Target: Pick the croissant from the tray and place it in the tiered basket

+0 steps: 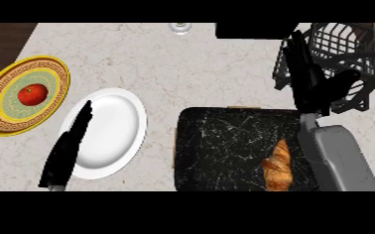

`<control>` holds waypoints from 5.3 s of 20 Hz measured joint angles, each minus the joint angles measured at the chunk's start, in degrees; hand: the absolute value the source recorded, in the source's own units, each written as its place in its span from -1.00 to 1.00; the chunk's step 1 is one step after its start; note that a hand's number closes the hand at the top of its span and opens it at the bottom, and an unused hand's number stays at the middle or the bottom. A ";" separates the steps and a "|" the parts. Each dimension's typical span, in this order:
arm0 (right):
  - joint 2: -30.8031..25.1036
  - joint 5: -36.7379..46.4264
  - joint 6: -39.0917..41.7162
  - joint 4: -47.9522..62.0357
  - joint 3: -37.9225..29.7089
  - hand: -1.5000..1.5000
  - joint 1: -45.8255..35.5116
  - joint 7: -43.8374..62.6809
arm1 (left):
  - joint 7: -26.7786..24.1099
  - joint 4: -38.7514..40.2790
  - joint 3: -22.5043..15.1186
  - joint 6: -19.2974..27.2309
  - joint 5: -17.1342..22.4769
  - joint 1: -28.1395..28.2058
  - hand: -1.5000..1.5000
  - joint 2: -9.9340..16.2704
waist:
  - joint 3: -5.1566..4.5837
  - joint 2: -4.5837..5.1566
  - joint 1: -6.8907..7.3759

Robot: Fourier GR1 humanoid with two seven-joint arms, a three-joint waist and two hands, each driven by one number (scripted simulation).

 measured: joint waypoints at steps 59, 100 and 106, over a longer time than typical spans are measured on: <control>4.76 54.58 -0.18 -44.42 10.47 -1.00 45.82 71.13 | 4.43 4.14 7.79 -2.20 -3.09 -13.37 0.00 0.89 | -0.49 -1.50 0.59; 12.47 55.52 6.11 -23.87 8.56 1.00 31.90 69.66 | 4.75 3.70 11.59 -4.80 -5.69 -11.82 0.00 -1.31 | -0.41 -1.97 -0.44; 11.48 55.32 8.04 -21.41 9.08 1.00 30.33 68.28 | 5.24 2.94 11.99 -5.17 -6.42 -11.47 0.00 -1.64 | -1.37 -2.56 -0.73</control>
